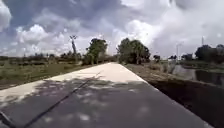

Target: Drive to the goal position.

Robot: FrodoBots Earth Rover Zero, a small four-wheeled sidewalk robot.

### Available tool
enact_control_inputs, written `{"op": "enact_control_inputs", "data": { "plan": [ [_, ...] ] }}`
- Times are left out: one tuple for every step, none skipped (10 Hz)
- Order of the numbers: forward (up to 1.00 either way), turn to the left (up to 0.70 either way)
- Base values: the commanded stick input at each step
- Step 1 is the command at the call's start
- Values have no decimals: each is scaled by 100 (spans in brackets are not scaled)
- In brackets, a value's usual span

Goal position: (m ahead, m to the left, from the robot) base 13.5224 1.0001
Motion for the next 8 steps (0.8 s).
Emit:
{"op": "enact_control_inputs", "data": {
  "plan": [
    [85,0],
    [85,0],
    [85,0],
    [85,0],
    [85,0],
    [85,0],
    [85,0],
    [85,0]
  ]
}}
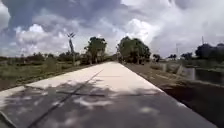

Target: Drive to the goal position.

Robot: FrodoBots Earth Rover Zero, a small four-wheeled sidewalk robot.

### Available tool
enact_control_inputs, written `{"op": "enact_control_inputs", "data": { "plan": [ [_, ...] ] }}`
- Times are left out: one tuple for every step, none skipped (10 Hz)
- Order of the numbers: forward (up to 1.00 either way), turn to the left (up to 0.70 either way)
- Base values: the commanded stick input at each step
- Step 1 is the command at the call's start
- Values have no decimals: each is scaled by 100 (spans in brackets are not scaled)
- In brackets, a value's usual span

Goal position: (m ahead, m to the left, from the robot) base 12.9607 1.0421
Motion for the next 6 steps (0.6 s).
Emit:
{"op": "enact_control_inputs", "data": {
  "plan": [
    [85,0],
    [85,0],
    [85,0],
    [85,0],
    [85,0],
    [85,0]
  ]
}}
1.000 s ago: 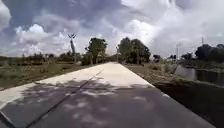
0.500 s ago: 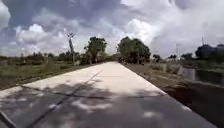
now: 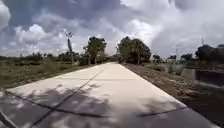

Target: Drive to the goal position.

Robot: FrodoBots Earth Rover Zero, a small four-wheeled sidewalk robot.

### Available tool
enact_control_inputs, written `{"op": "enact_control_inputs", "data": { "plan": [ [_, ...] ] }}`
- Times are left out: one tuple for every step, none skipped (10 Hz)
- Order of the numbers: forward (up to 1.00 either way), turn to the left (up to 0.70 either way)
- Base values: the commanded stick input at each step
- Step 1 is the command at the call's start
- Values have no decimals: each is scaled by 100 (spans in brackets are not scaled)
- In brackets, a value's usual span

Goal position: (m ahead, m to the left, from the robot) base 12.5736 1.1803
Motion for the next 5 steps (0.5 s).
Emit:
{"op": "enact_control_inputs", "data": {
  "plan": [
    [85,0],
    [85,0],
    [85,0],
    [85,0],
    [85,0]
  ]
}}
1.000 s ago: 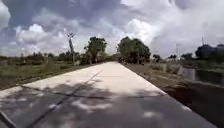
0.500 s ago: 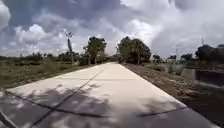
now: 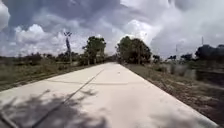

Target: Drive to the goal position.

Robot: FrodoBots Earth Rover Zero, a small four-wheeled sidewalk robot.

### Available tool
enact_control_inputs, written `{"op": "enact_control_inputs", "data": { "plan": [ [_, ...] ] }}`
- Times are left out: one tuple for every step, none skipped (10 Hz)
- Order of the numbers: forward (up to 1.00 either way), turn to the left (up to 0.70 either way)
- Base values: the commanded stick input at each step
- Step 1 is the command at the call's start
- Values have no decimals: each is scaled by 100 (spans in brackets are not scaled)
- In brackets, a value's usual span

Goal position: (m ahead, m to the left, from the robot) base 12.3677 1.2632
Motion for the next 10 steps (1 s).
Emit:
{"op": "enact_control_inputs", "data": {
  "plan": [
    [85,0],
    [85,0],
    [85,0],
    [85,0],
    [85,0],
    [85,0],
    [85,0],
    [85,0],
    [85,0],
    [85,0]
  ]
}}
